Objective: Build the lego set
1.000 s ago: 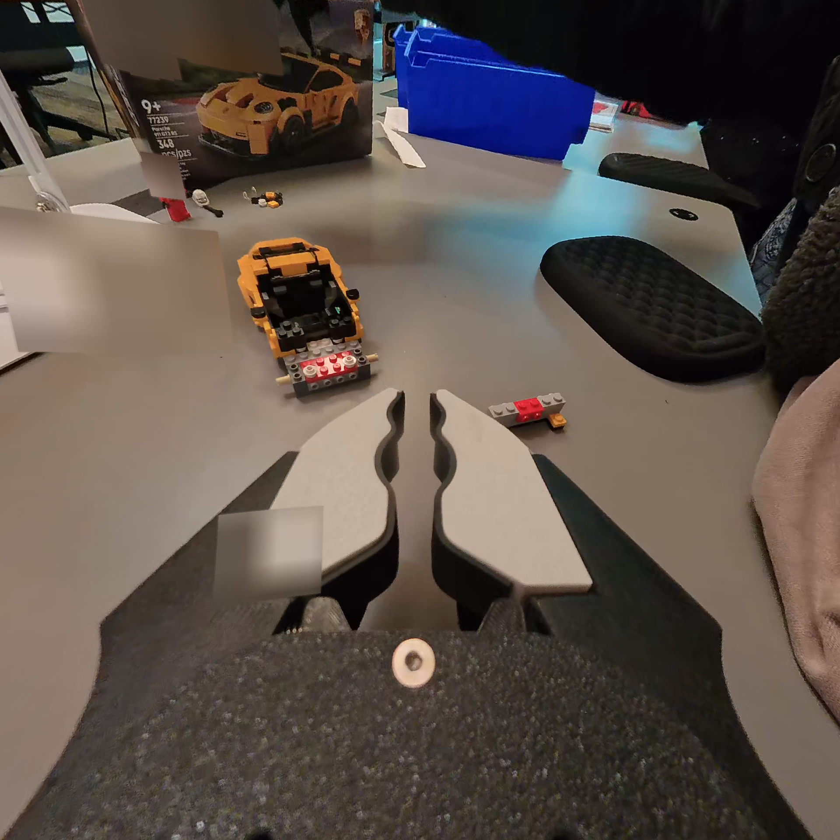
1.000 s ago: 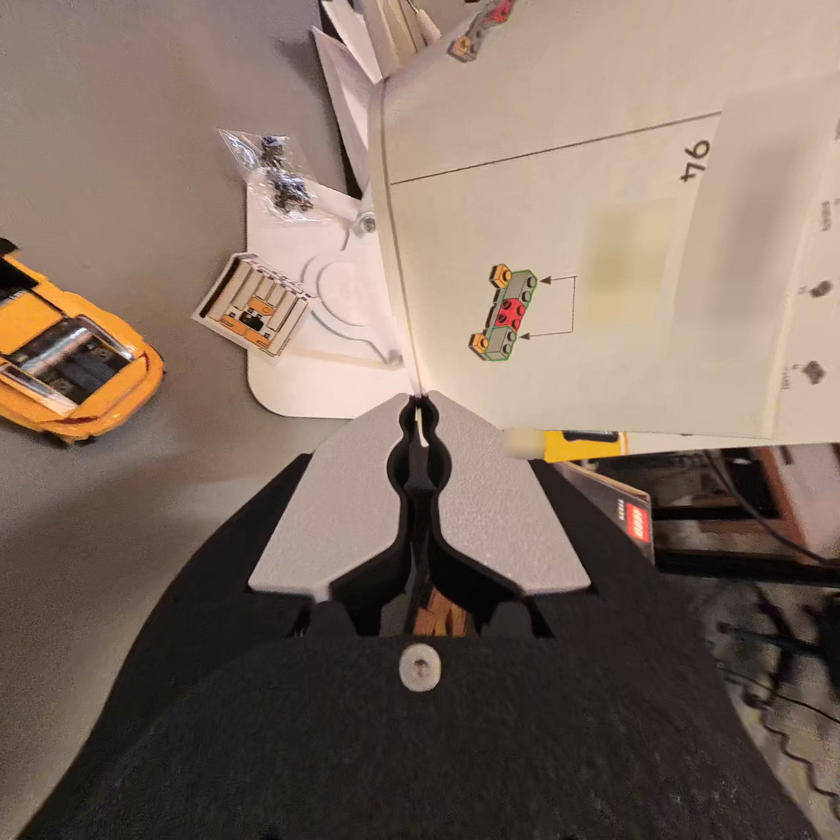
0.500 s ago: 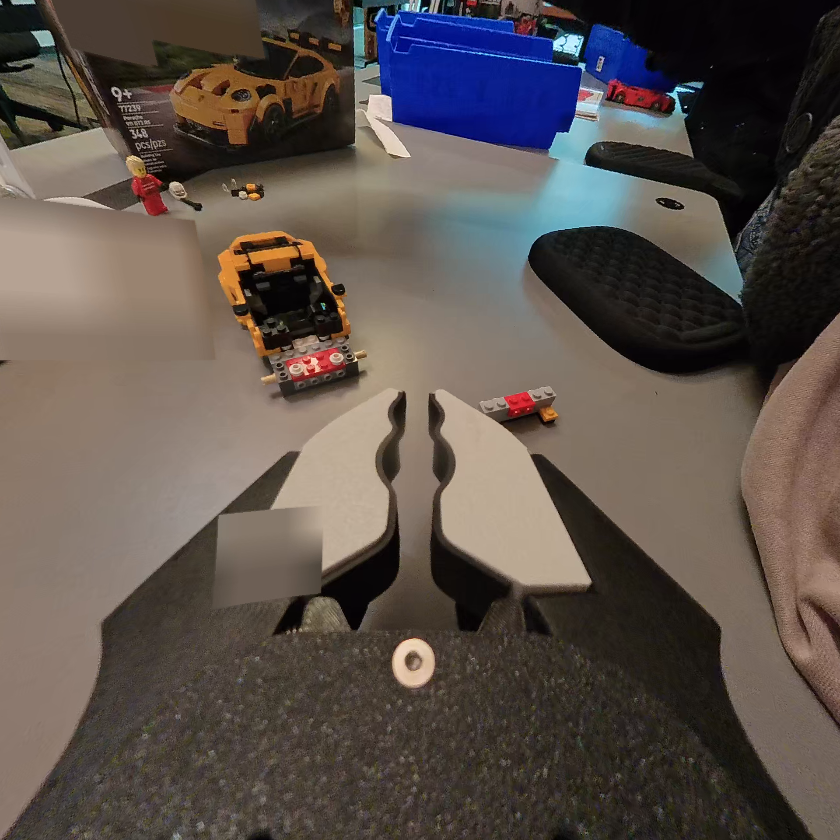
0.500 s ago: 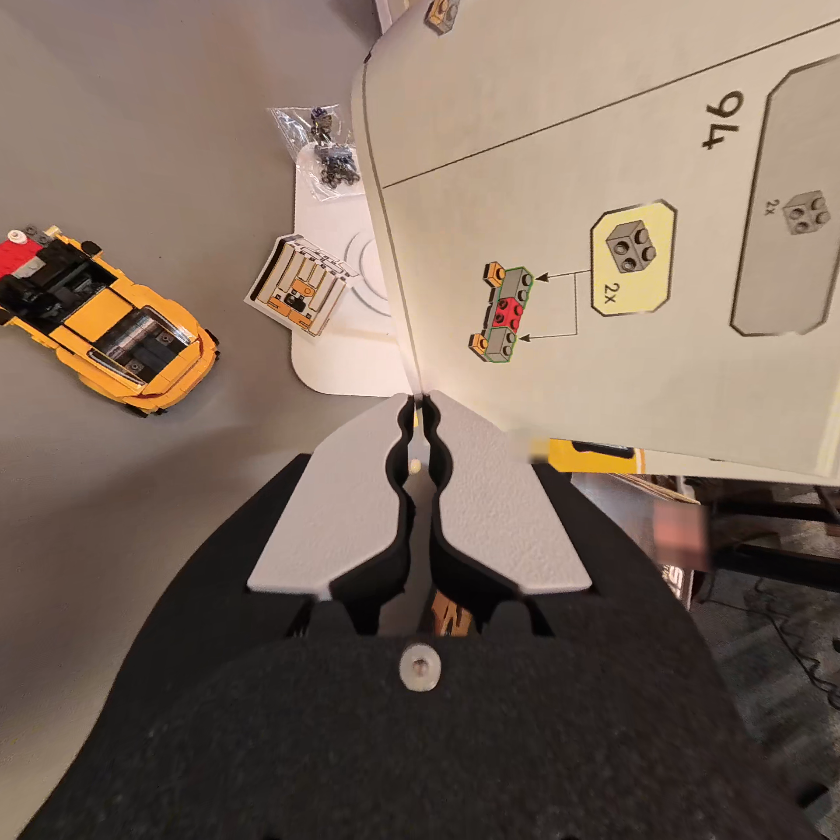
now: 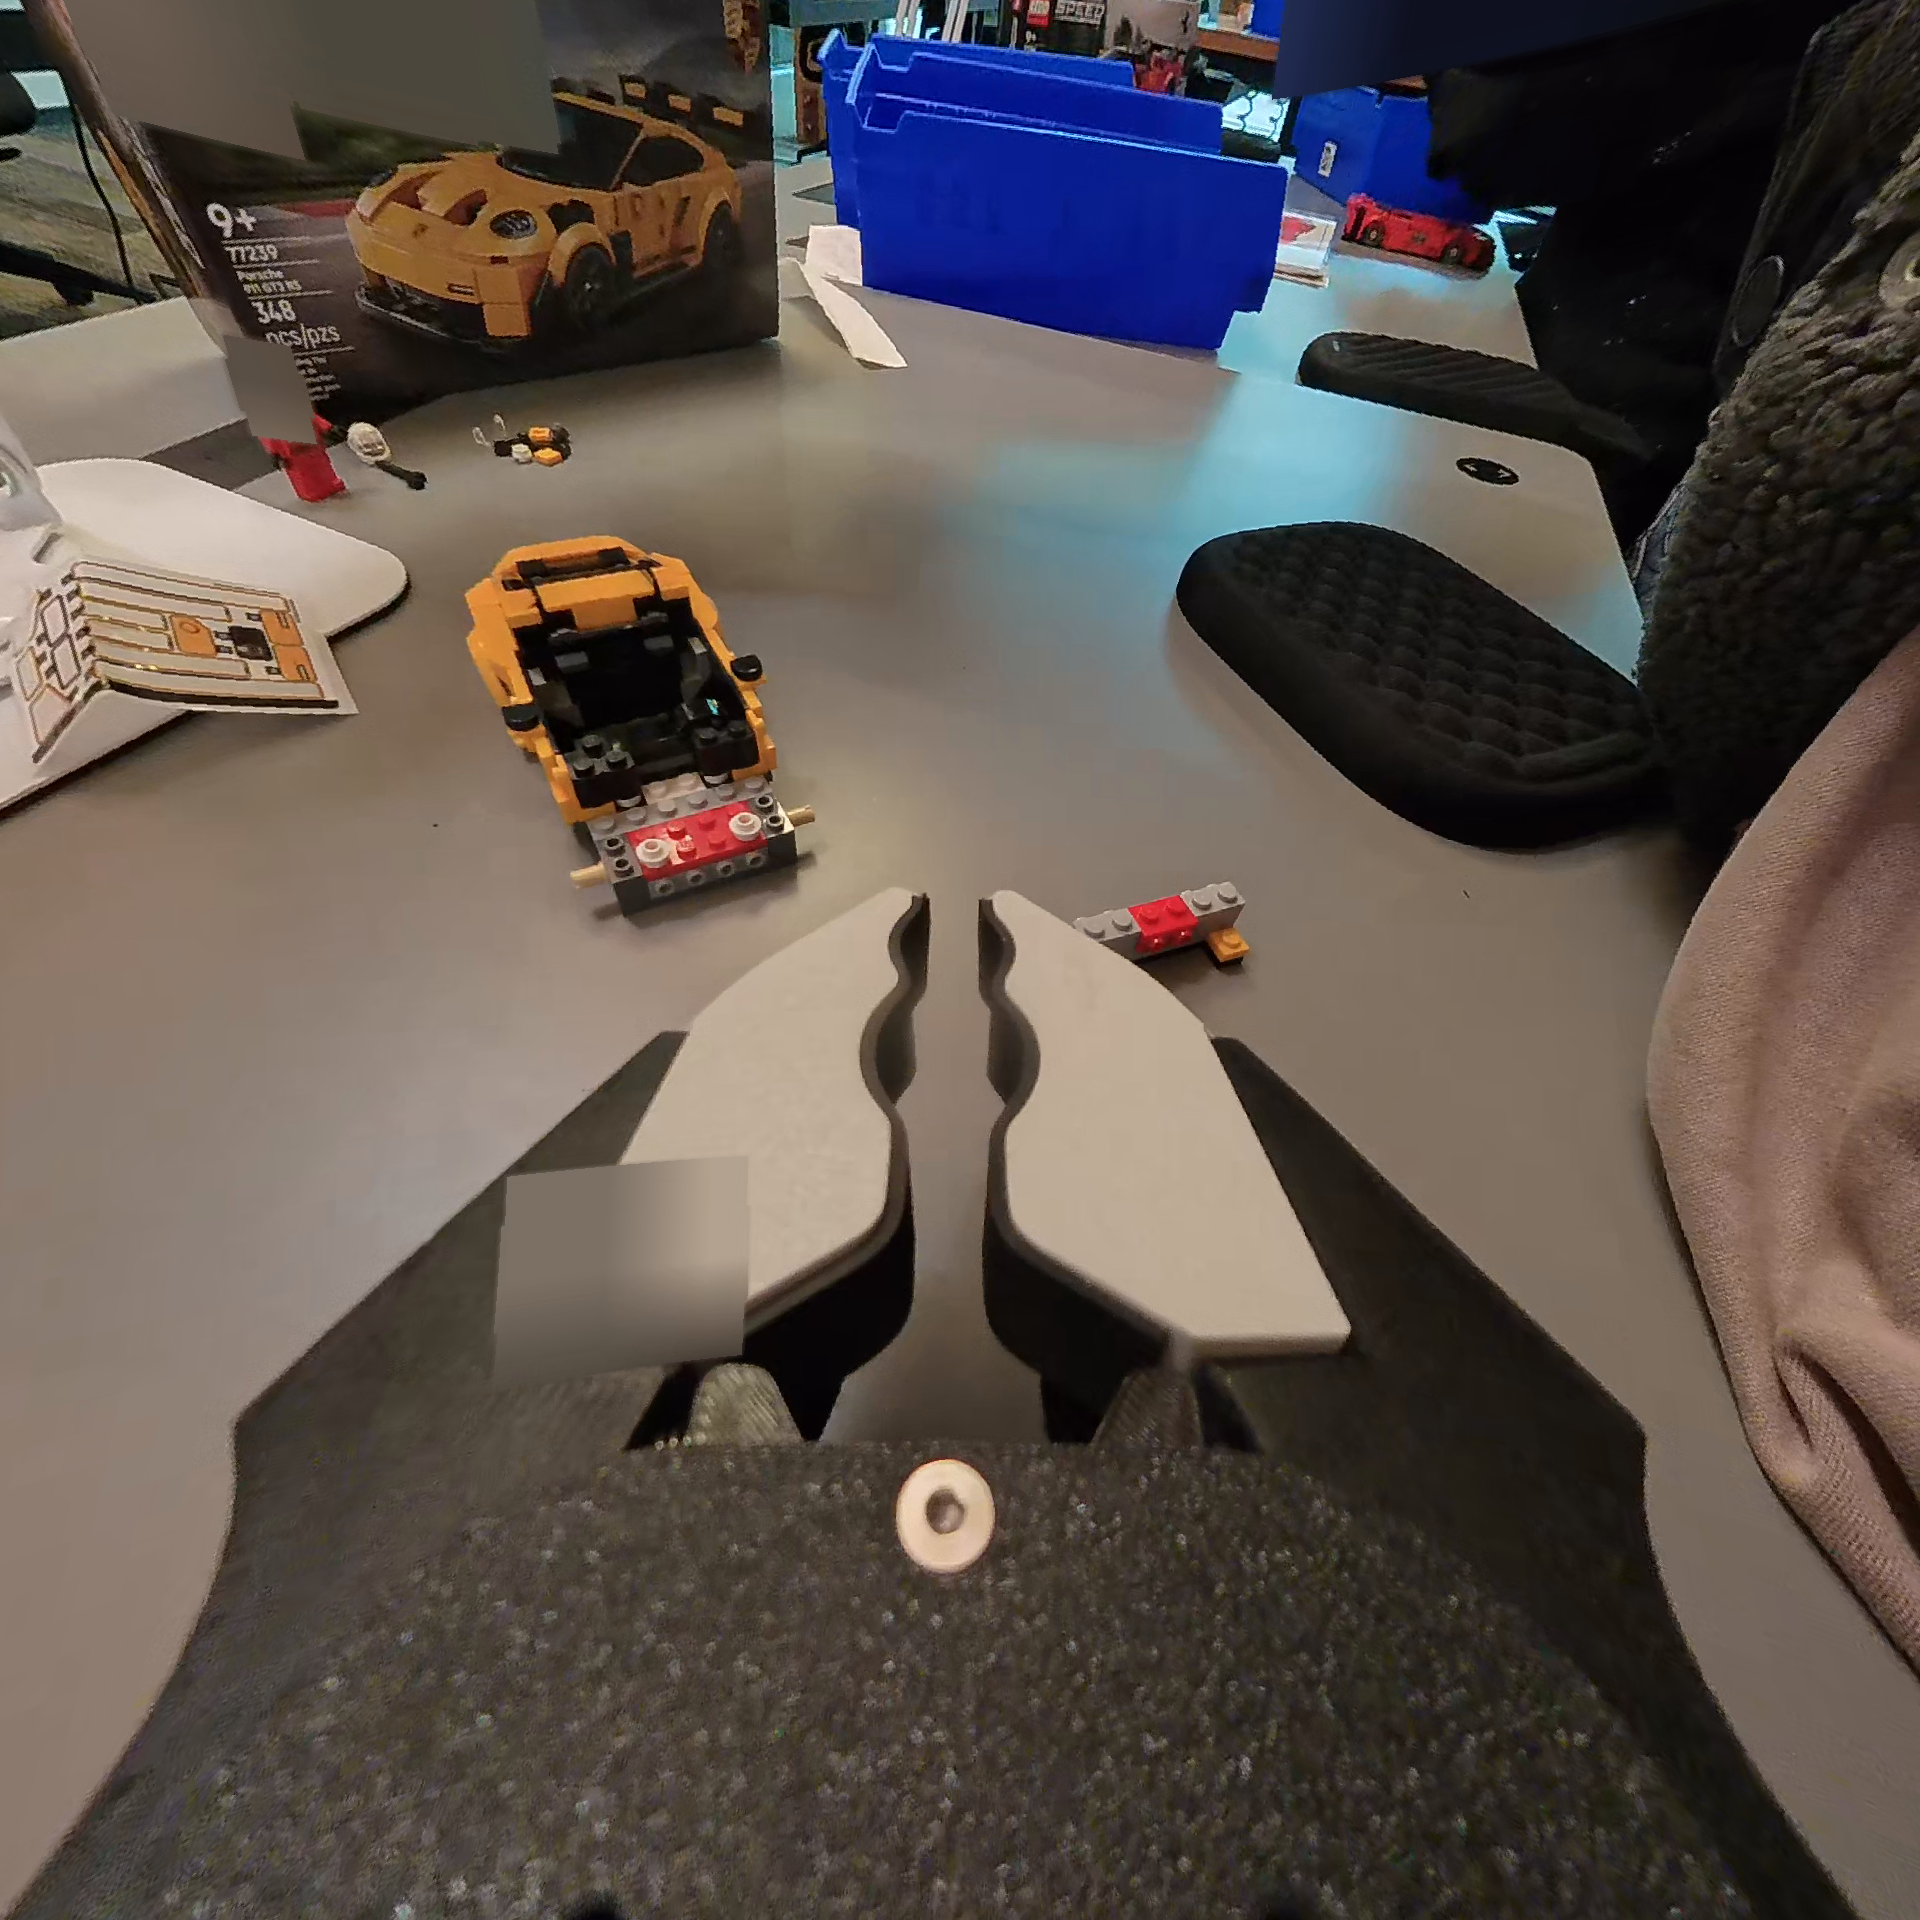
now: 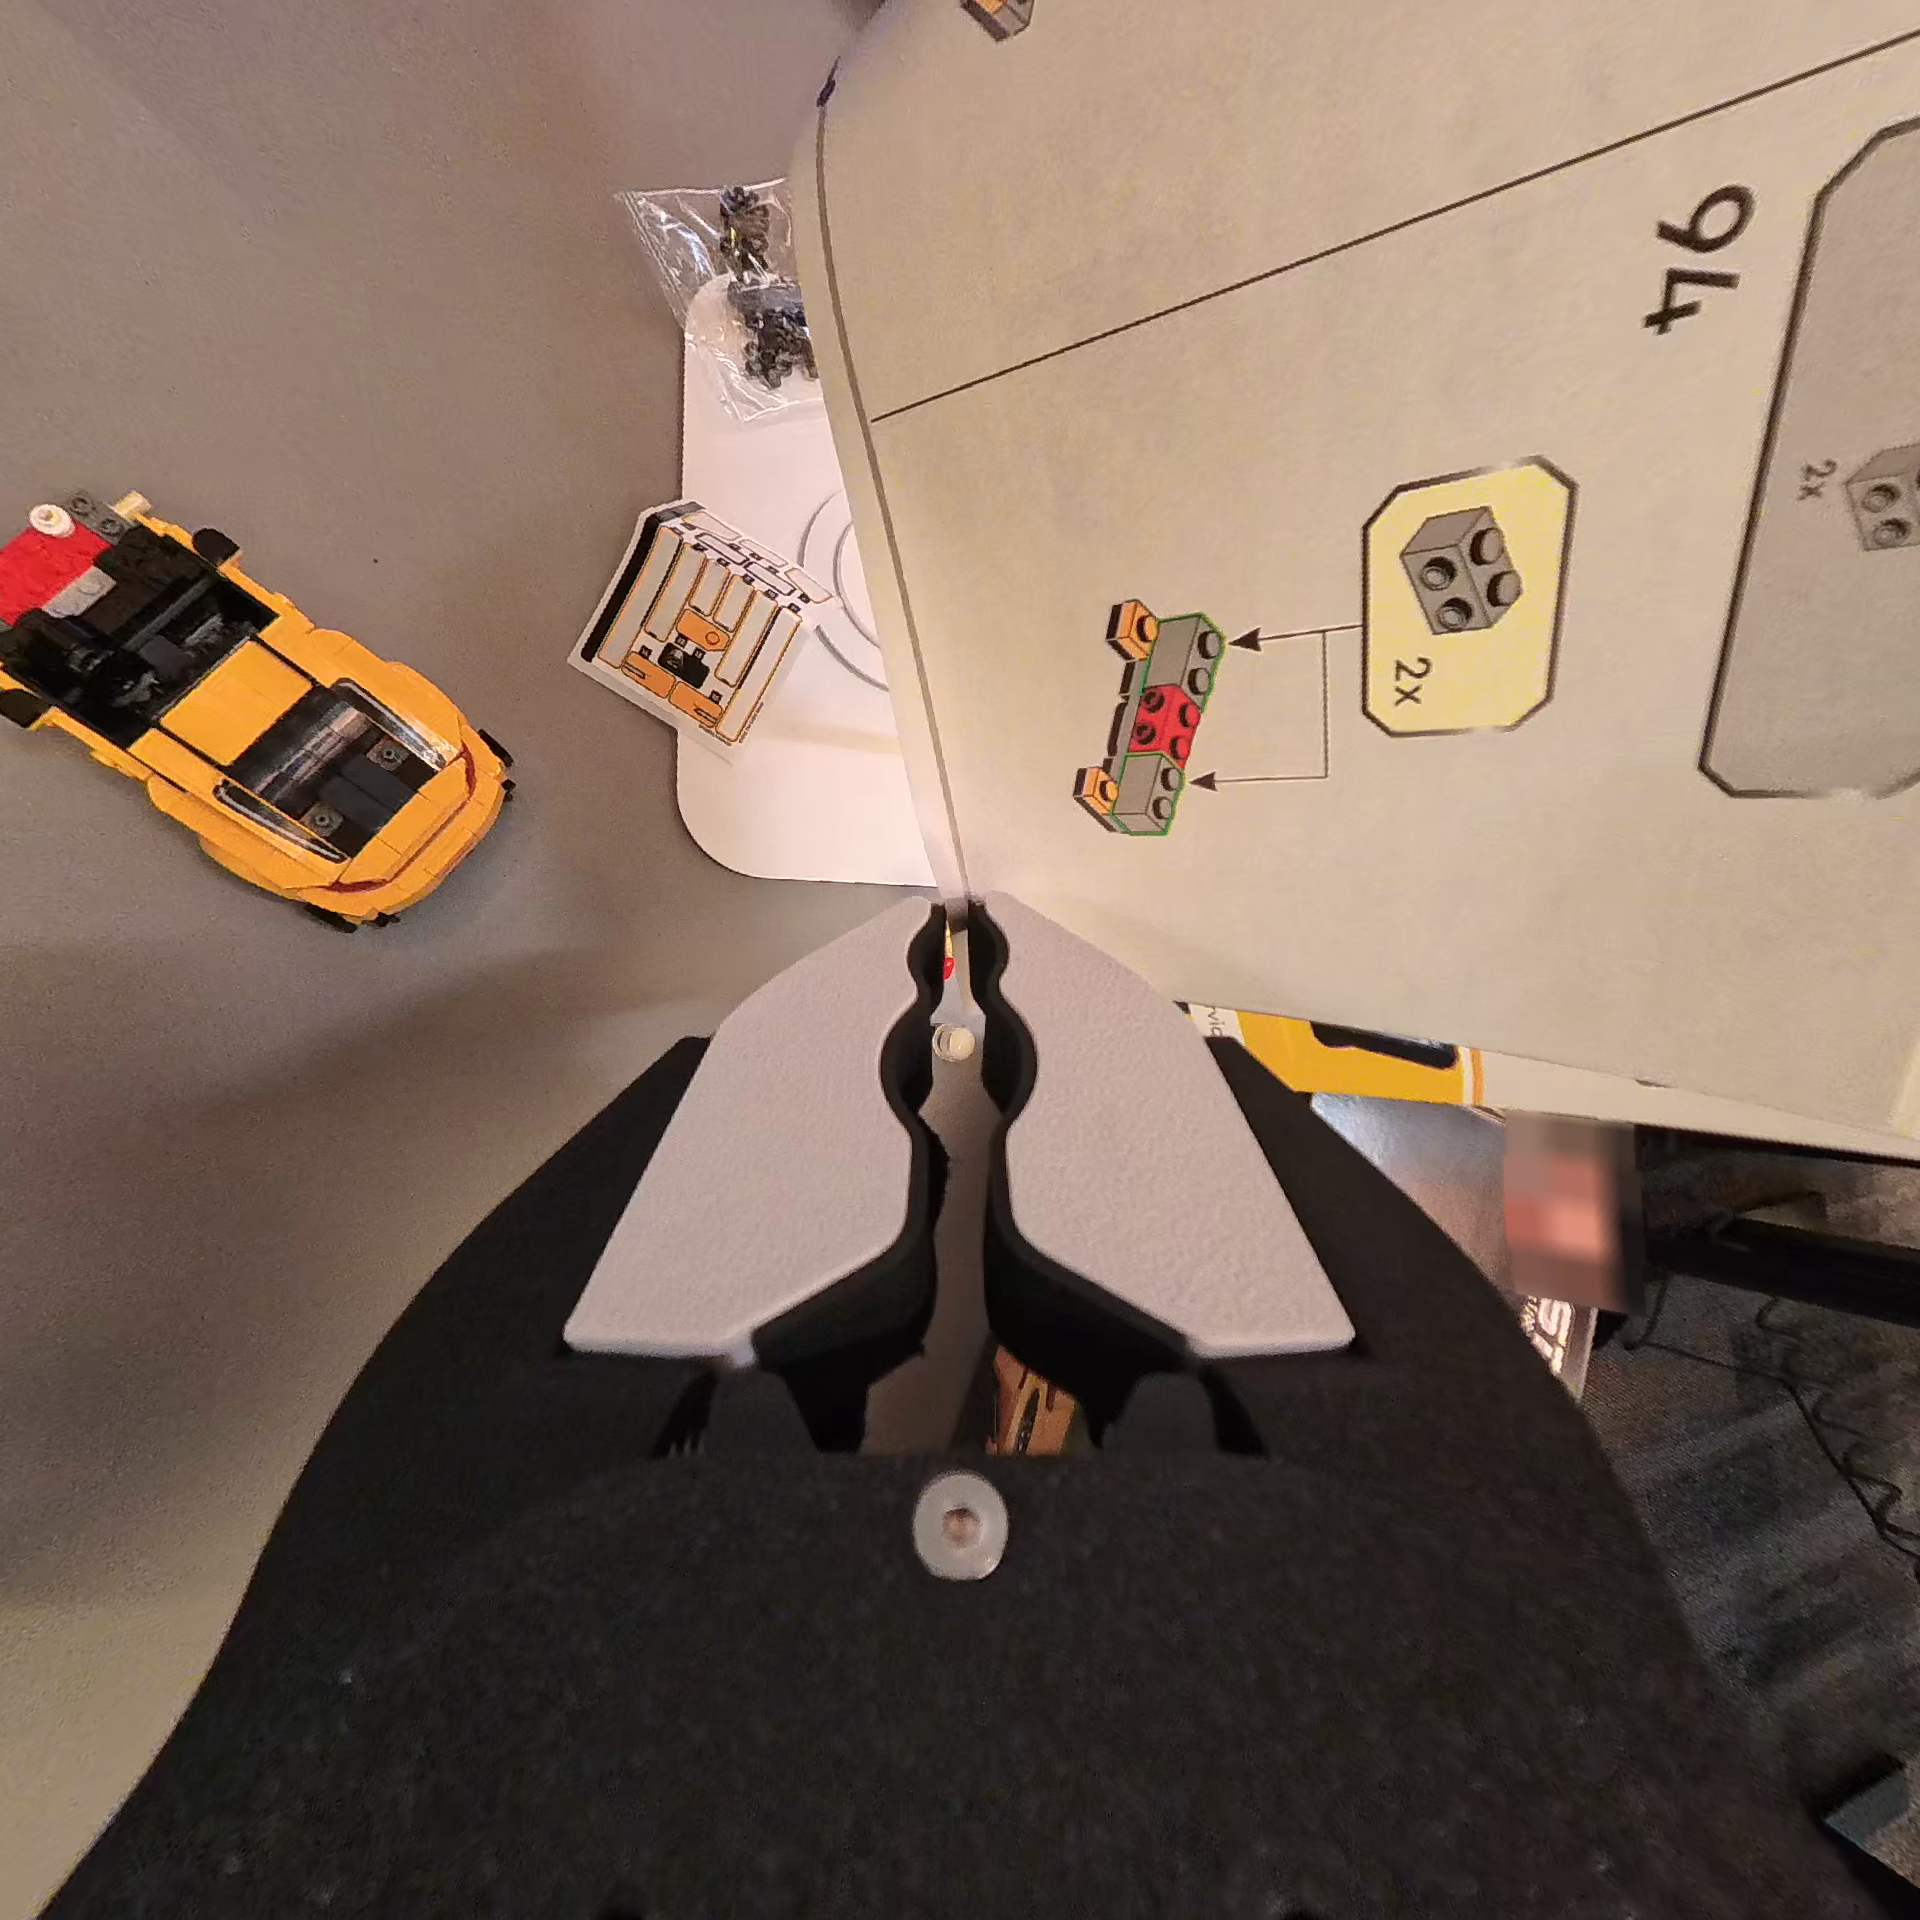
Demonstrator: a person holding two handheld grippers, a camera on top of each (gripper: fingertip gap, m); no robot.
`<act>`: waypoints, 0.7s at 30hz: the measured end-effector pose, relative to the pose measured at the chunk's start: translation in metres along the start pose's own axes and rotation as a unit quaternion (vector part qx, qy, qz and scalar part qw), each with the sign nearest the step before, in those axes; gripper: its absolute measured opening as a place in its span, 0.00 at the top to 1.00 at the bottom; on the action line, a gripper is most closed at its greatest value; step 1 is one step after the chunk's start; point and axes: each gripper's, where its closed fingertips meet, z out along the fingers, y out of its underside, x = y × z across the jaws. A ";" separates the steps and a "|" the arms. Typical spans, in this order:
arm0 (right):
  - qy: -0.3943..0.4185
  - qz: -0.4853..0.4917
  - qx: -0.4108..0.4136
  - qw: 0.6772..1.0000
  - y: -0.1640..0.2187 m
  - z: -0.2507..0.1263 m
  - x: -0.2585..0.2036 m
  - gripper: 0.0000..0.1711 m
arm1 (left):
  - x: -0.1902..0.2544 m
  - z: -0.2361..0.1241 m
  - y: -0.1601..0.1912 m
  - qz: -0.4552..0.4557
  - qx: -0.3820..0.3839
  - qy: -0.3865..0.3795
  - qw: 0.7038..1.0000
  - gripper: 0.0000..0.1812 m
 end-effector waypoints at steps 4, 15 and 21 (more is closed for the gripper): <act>-0.003 0.000 -0.002 1.000 0.001 0.000 0.000 0.98 | 0.000 0.000 0.000 -0.001 0.000 0.002 1.000 0.95; -0.005 -0.001 -0.009 1.000 0.002 -0.001 0.000 0.98 | 0.001 0.000 0.000 -0.002 0.000 0.004 1.000 0.96; -0.004 -0.003 -0.014 1.000 0.003 -0.001 0.000 0.98 | 0.001 0.000 0.000 -0.003 0.003 0.004 1.000 0.96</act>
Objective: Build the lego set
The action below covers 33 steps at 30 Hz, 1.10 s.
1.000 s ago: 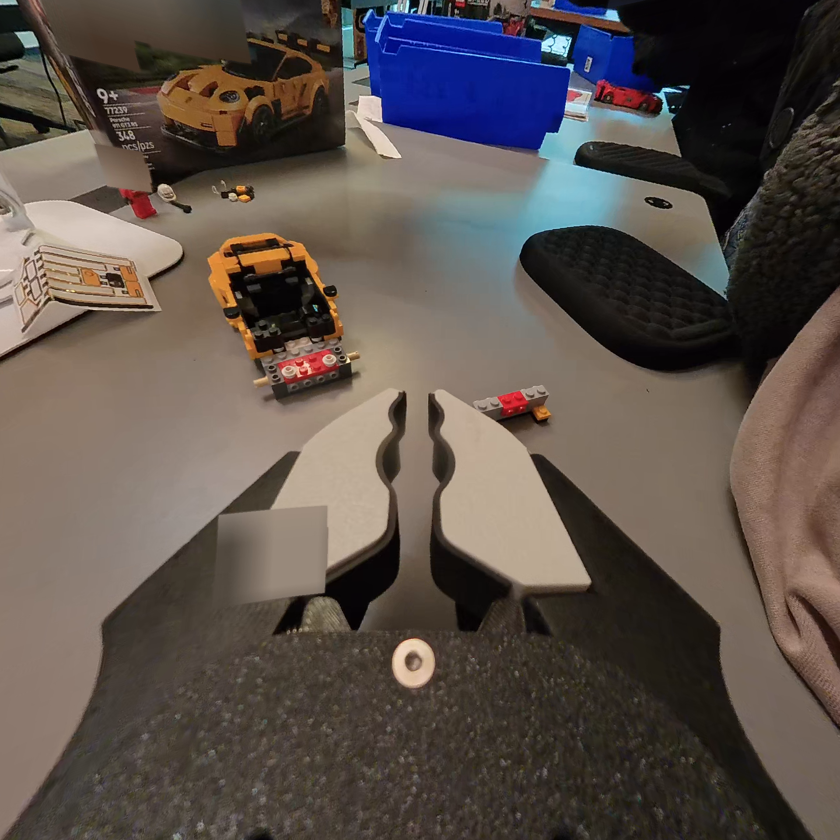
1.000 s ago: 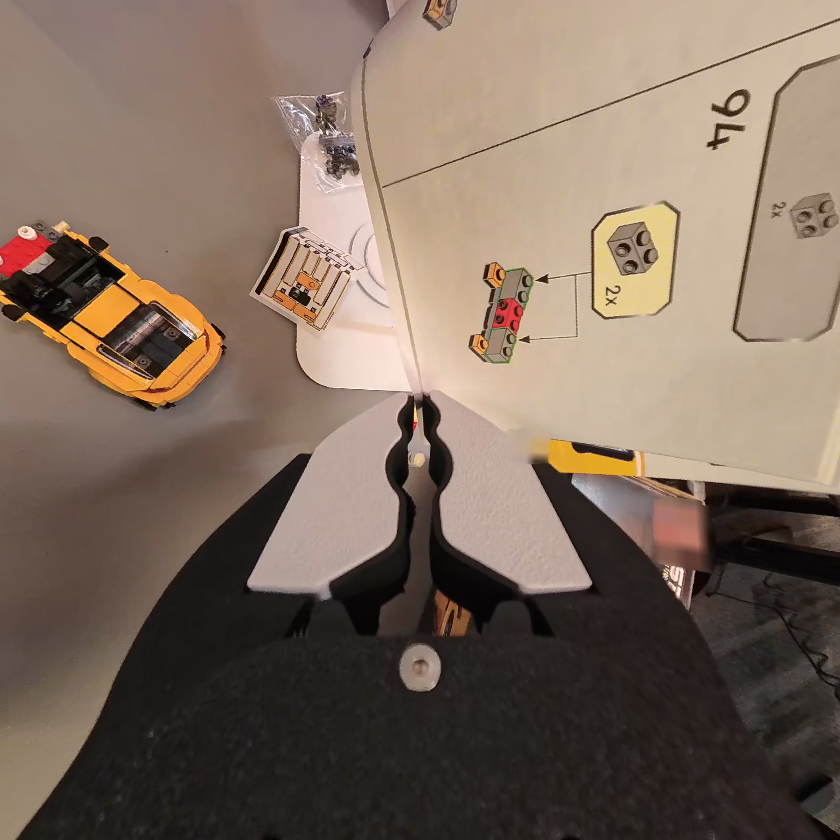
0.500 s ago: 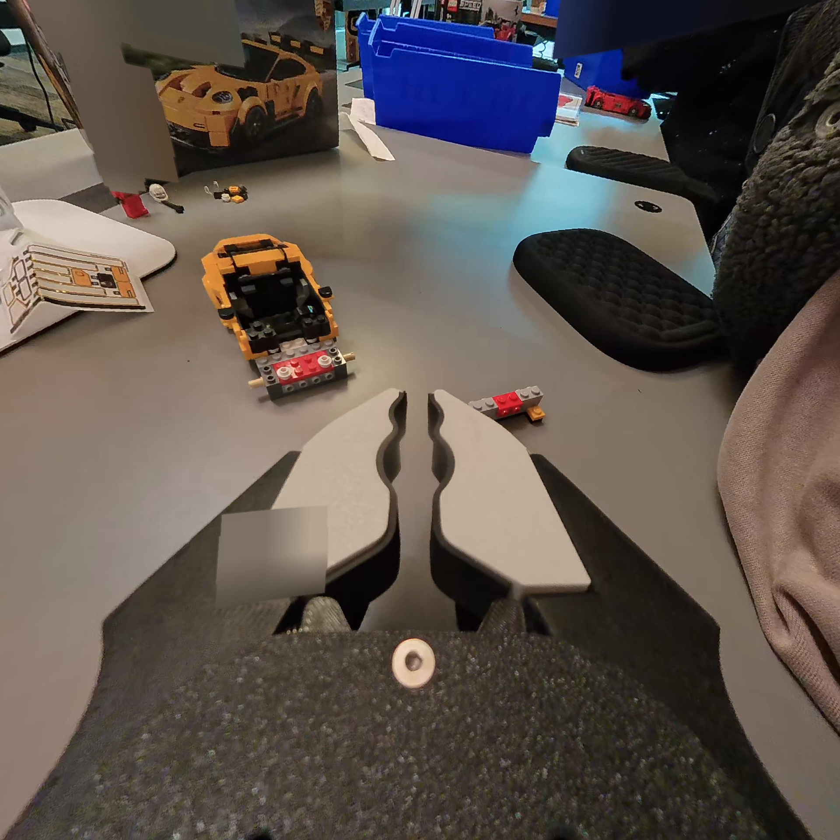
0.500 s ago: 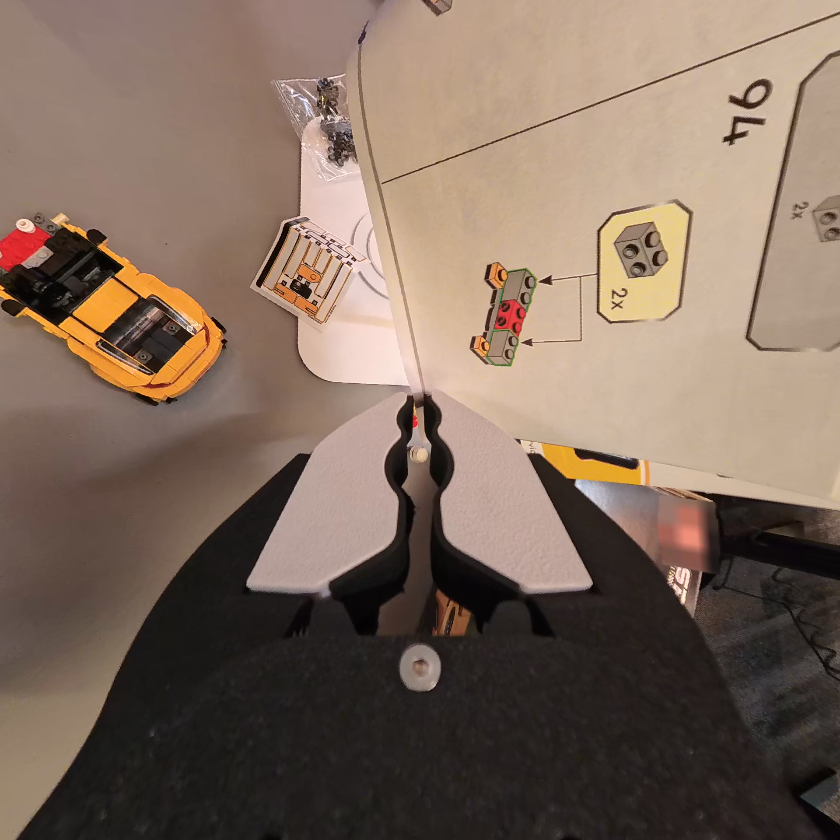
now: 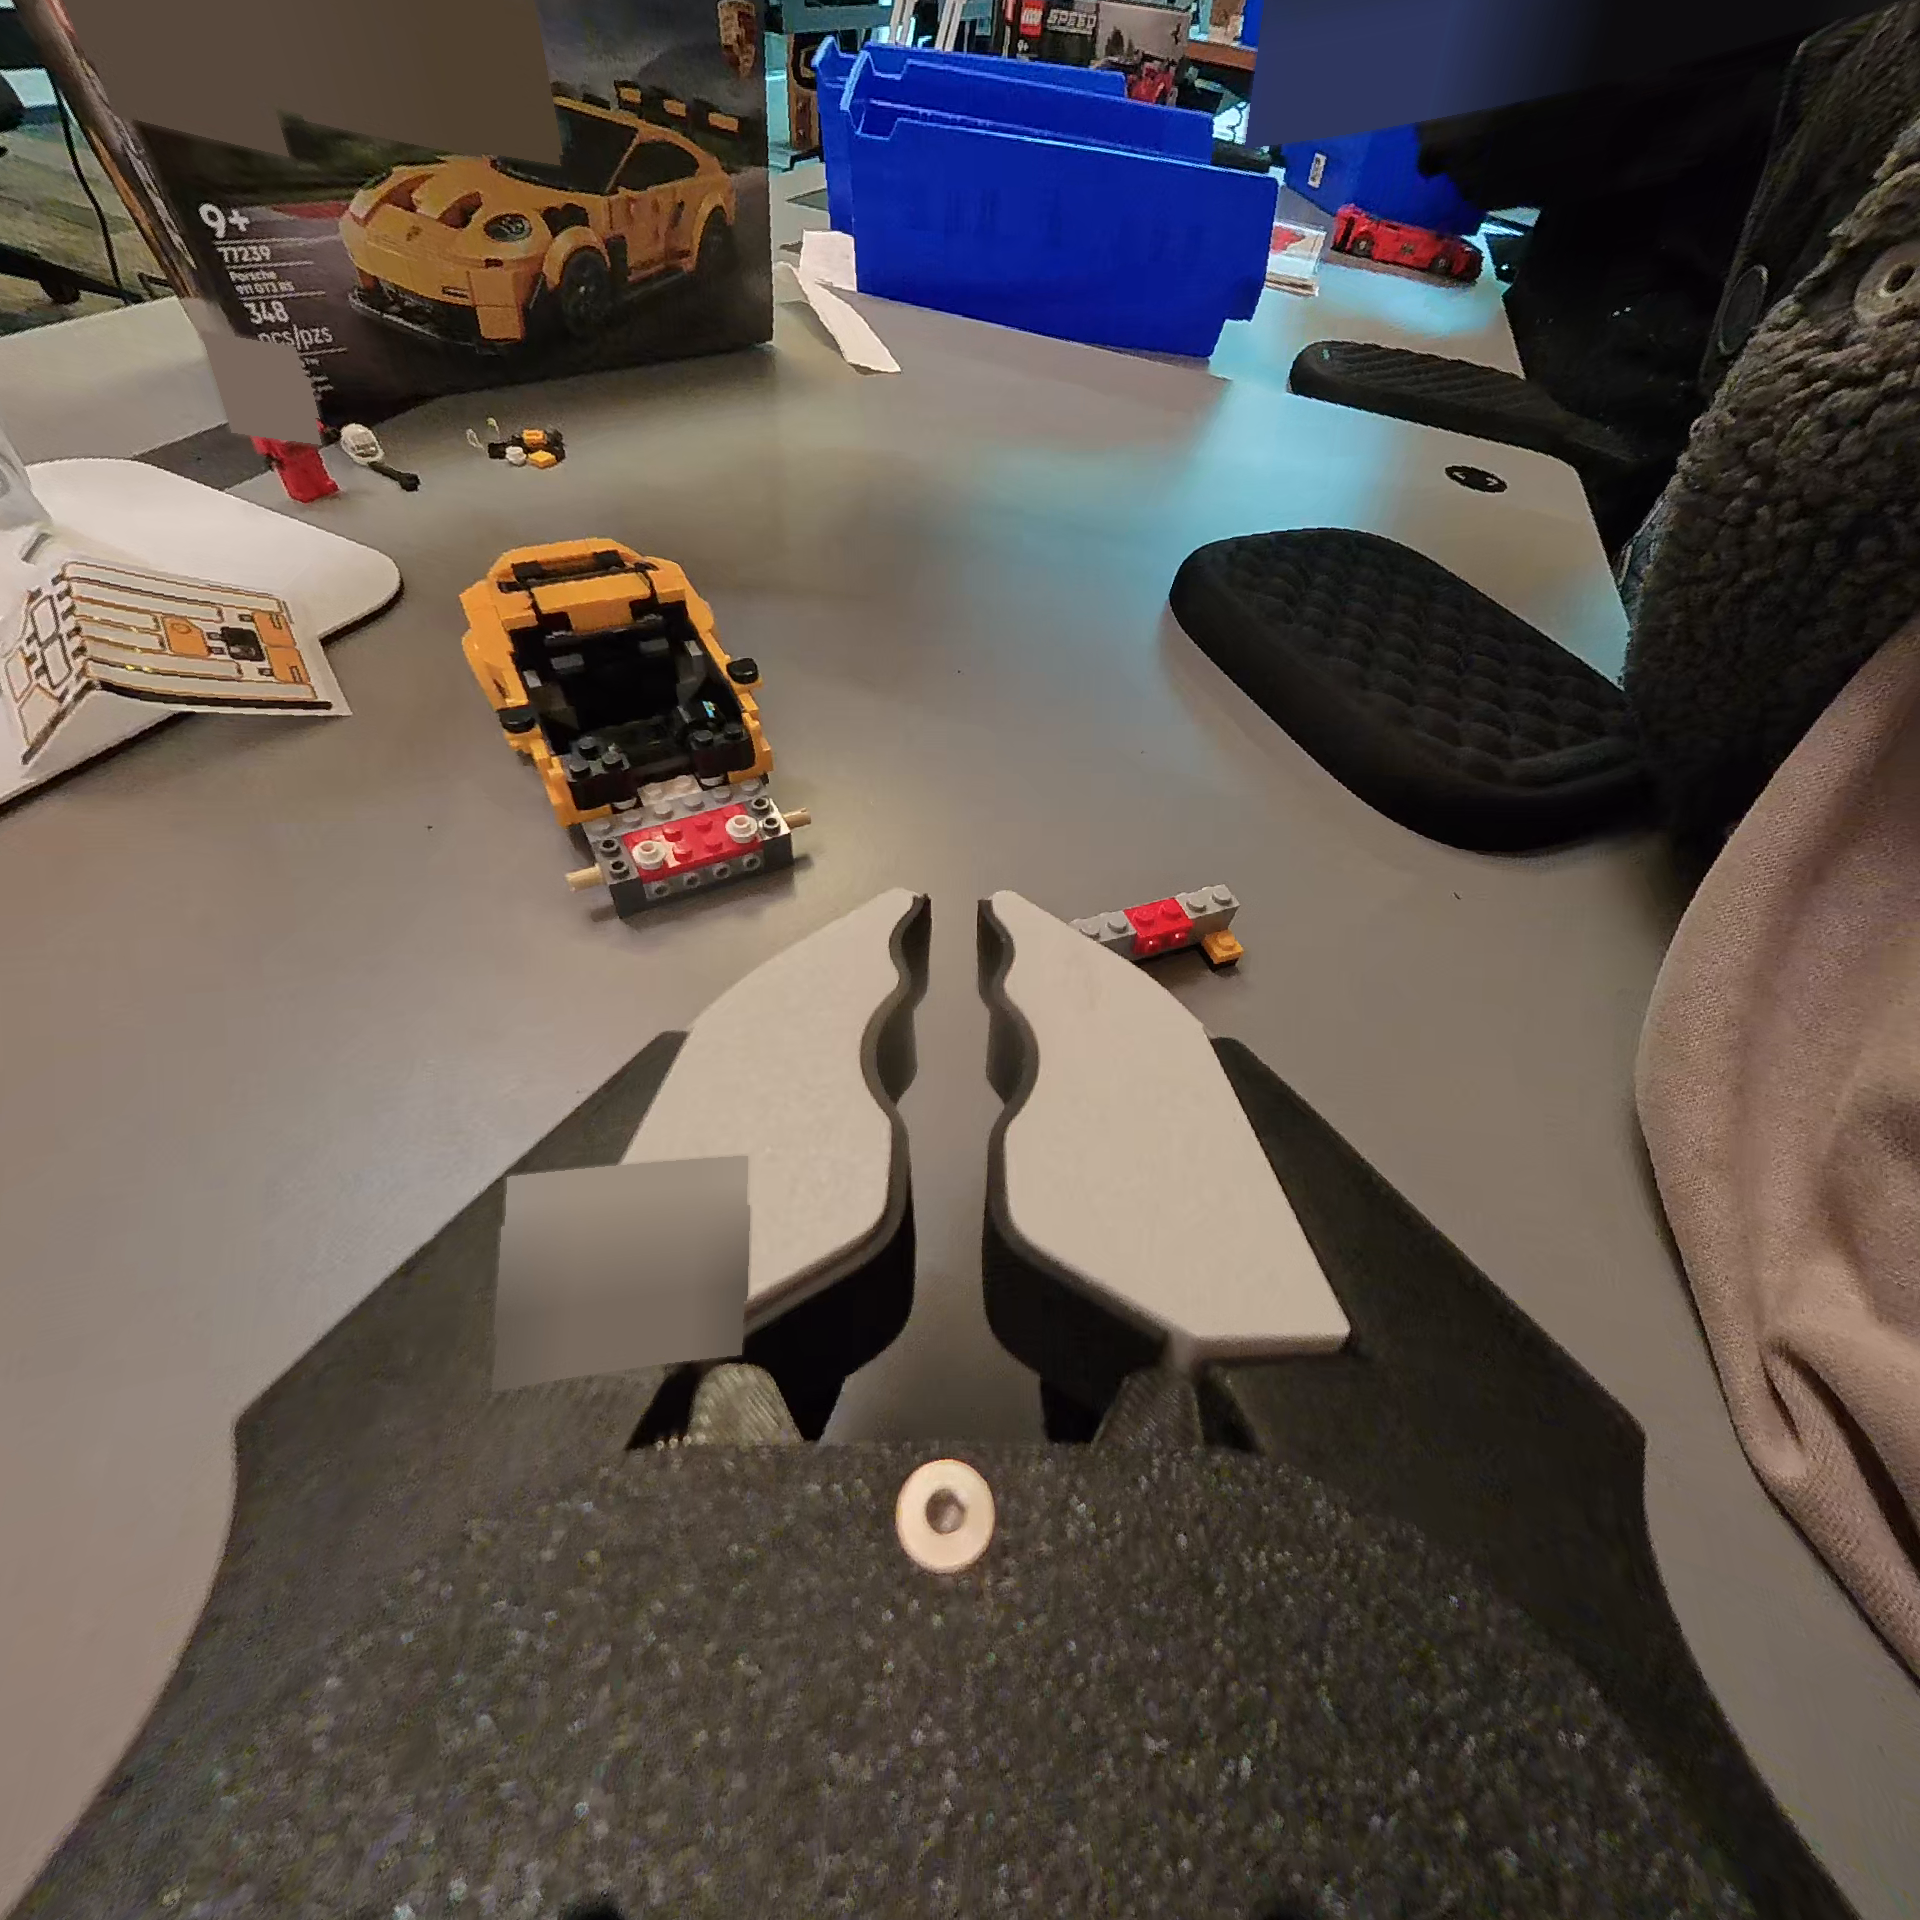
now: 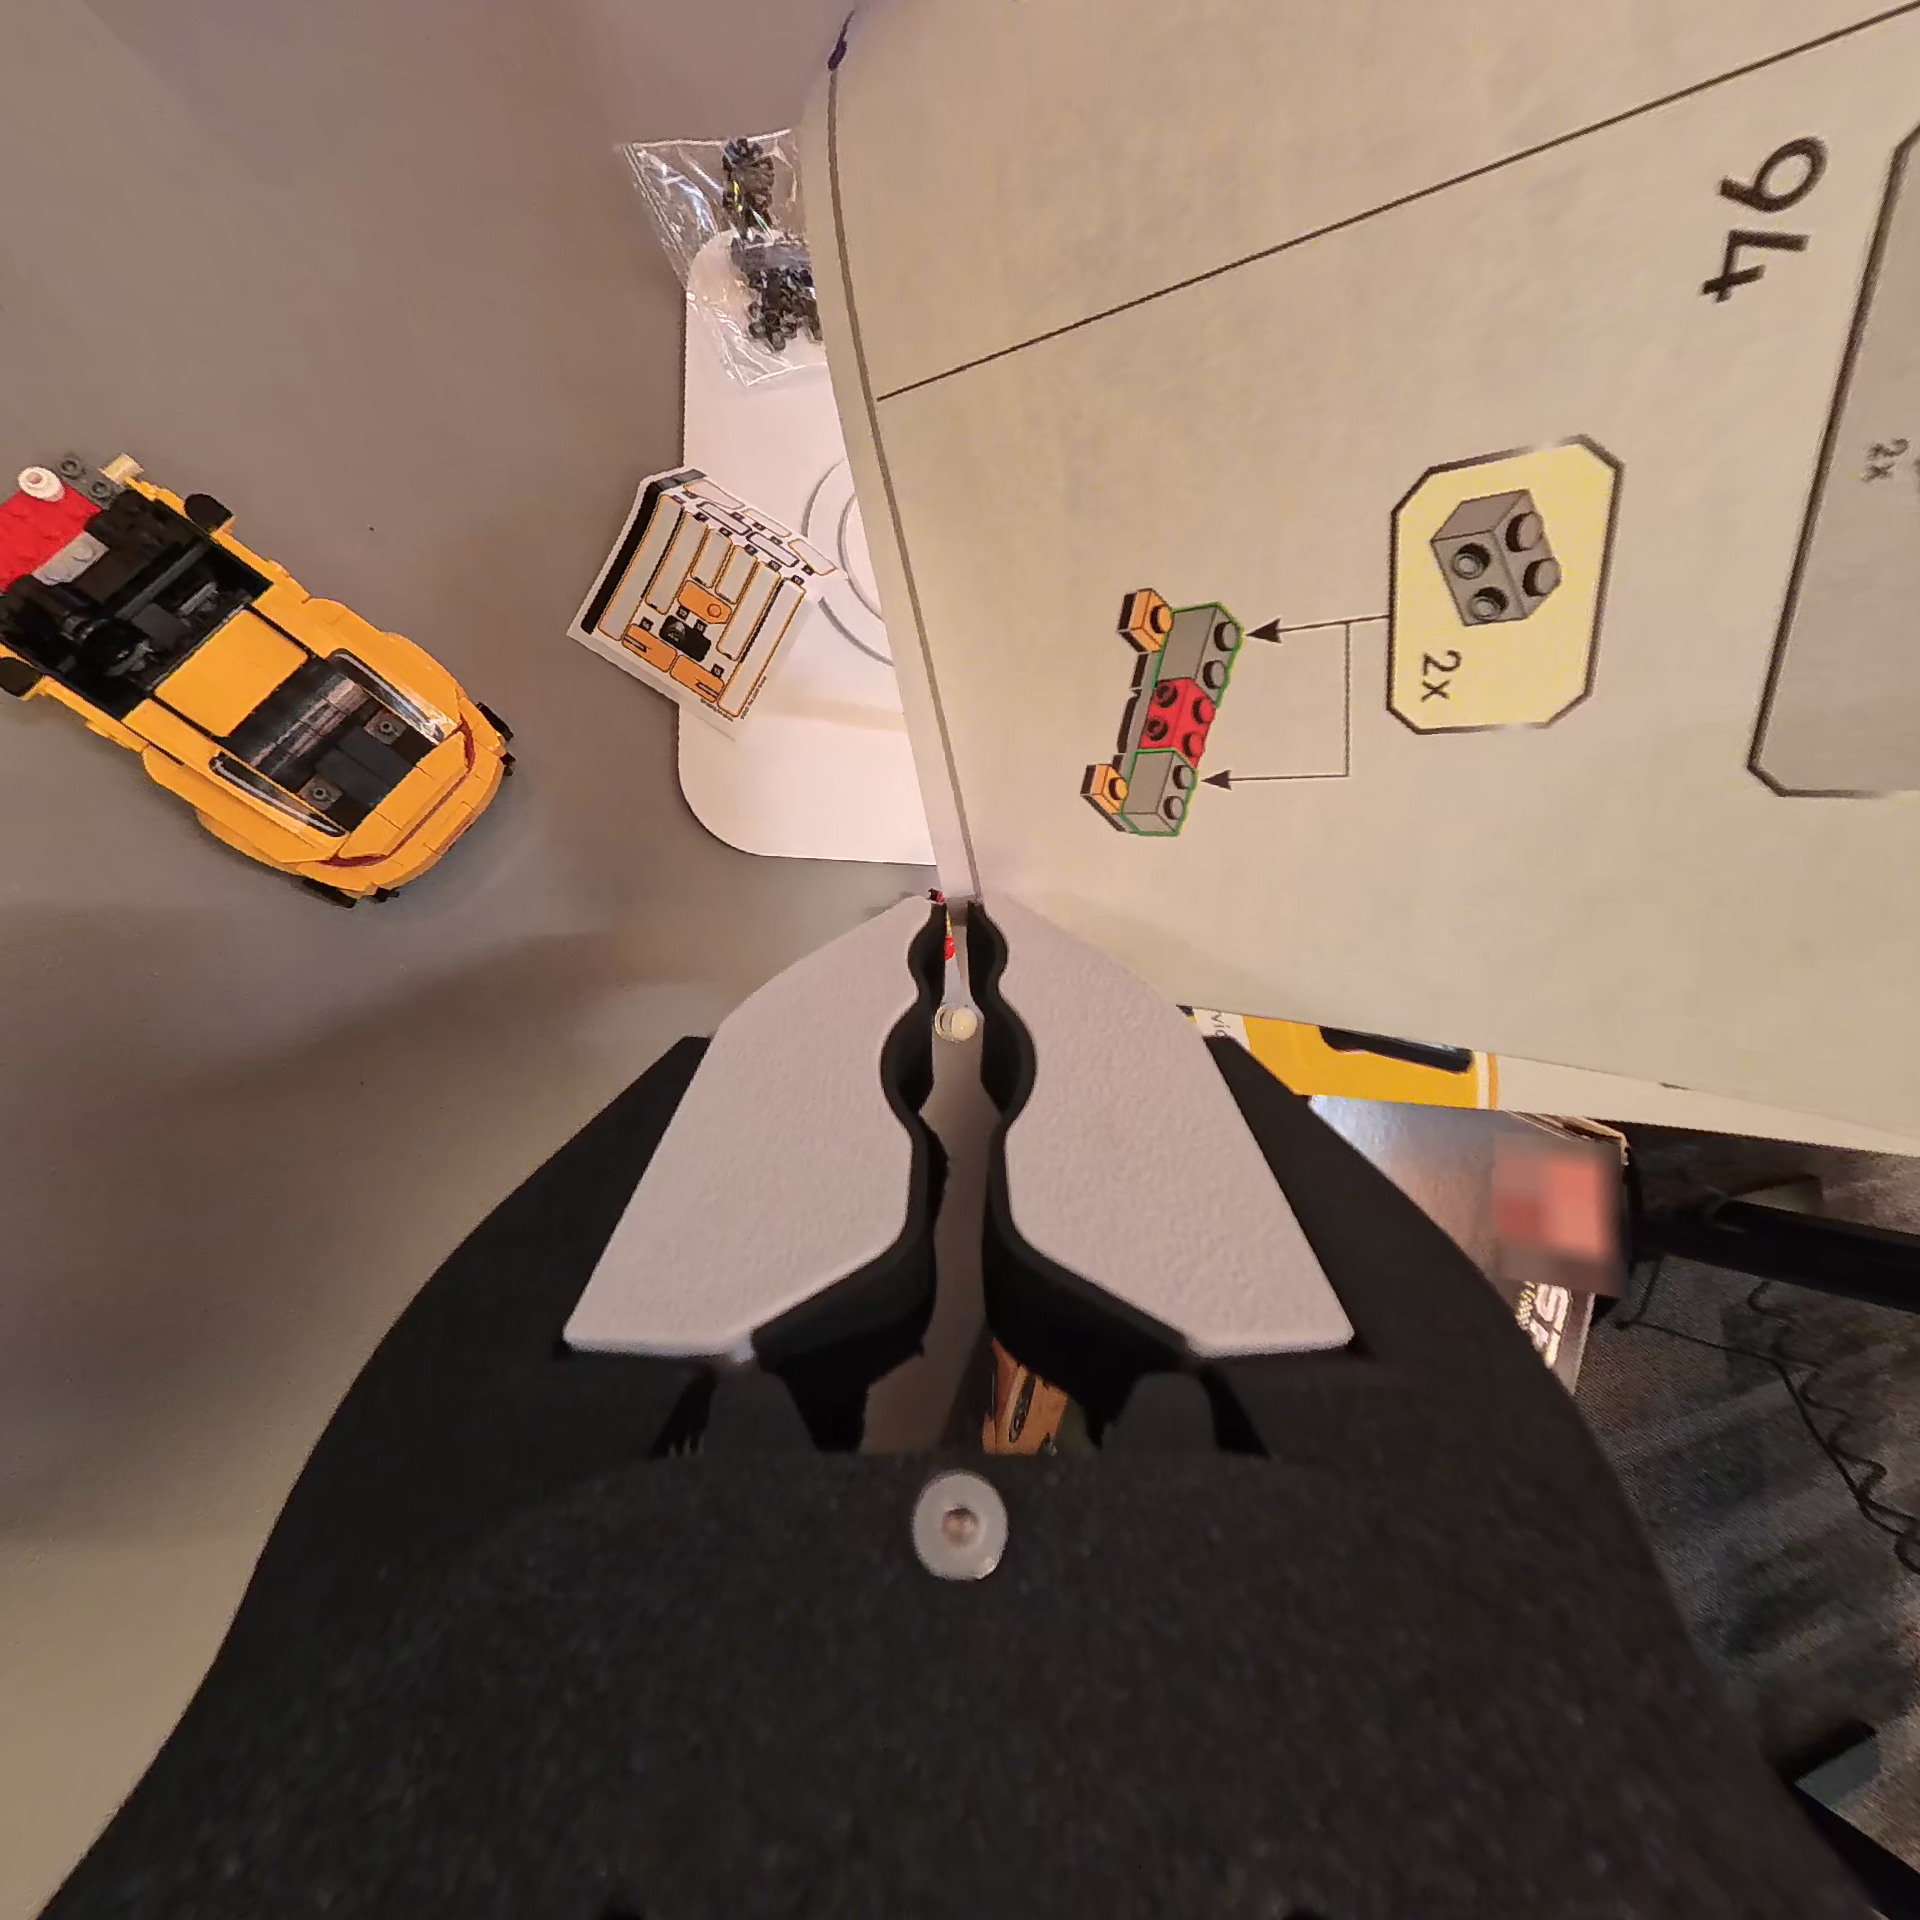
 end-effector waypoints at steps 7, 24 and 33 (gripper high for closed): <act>0.012 -0.008 0.000 1.000 0.001 0.002 0.001 1.00 | 0.000 0.000 0.000 0.000 0.001 0.000 1.000 0.96; 0.180 -0.008 0.146 0.973 -0.047 -0.043 0.011 1.00 | -0.078 0.035 -0.103 0.172 0.014 -0.188 0.967 0.89; 0.287 -0.028 0.107 0.952 -0.016 -0.039 0.017 0.75 | -0.109 0.102 -0.169 0.214 0.012 -0.211 0.954 0.91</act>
